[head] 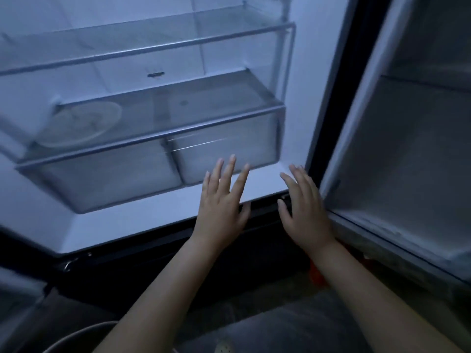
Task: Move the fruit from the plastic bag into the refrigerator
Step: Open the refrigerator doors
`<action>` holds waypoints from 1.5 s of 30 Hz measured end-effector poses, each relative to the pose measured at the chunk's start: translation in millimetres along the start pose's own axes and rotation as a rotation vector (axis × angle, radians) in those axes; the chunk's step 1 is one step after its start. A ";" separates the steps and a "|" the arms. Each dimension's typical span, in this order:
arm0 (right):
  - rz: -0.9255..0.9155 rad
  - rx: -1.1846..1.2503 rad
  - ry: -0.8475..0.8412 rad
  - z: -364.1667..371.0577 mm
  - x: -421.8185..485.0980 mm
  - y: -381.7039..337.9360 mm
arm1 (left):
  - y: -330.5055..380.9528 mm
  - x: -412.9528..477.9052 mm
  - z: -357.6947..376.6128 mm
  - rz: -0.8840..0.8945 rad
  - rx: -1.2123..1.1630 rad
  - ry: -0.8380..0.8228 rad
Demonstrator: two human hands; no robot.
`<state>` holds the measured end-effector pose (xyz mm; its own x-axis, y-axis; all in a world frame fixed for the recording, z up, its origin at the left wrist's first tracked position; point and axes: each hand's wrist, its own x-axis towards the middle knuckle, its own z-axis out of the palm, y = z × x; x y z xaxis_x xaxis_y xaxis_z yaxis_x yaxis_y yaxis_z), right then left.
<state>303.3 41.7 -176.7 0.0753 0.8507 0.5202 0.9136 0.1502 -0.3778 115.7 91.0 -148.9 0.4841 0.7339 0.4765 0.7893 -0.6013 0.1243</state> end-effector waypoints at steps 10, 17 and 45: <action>-0.138 0.058 -0.104 95.5 103.2 -97.7 | -144.8 -0.3 -25.7 -0.260 0.052 0.017; -0.162 0.037 -0.186 140.1 142.6 -124.8 | -199.4 9.5 -13.9 -0.310 0.046 -0.073; 0.589 1.162 -0.150 150.1 174.8 -113.1 | -187.6 47.1 4.8 -1.052 -0.973 0.387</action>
<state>153.2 249.0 -158.1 0.2283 0.9735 -0.0097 -0.1217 0.0186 -0.9924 -7.8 239.9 -153.9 -0.3865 0.9220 -0.0224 0.0726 0.0547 0.9959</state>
